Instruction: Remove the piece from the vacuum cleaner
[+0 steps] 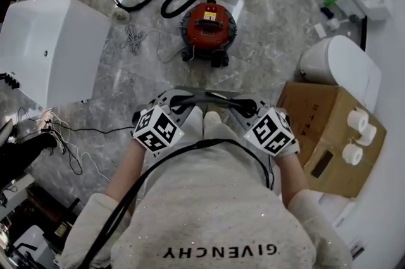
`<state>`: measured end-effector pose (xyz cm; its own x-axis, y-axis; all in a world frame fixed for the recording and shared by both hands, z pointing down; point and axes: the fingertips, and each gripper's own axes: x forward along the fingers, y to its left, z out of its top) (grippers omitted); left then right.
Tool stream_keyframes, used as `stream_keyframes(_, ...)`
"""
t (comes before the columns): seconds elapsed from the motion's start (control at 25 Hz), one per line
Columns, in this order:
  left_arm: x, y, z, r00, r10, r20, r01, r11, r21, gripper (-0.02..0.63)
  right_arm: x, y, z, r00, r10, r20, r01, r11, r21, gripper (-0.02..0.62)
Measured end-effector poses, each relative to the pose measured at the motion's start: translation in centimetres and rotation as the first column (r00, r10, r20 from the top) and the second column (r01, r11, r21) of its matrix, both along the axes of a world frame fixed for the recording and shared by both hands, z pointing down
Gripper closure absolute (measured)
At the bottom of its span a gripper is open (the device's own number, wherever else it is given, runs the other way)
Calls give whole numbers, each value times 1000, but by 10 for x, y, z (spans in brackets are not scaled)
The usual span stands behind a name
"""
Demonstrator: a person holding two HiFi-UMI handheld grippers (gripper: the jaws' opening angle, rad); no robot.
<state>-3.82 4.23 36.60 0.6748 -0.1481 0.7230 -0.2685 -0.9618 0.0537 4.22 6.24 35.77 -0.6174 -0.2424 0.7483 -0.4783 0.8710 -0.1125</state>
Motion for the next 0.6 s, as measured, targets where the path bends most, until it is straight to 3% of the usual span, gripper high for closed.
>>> stream_keyframes(0.4,-10,-10,-27,999,-8,-44,9,1000,25,573,-9,-14,-31,1000,-24,-1,24,998,63,558)
stream_keyframes(0.6,-15,-23,-34,1000,-12,-20,13,998,67,572,-14,-24,-36,1000,-27,2,26,995,98,558)
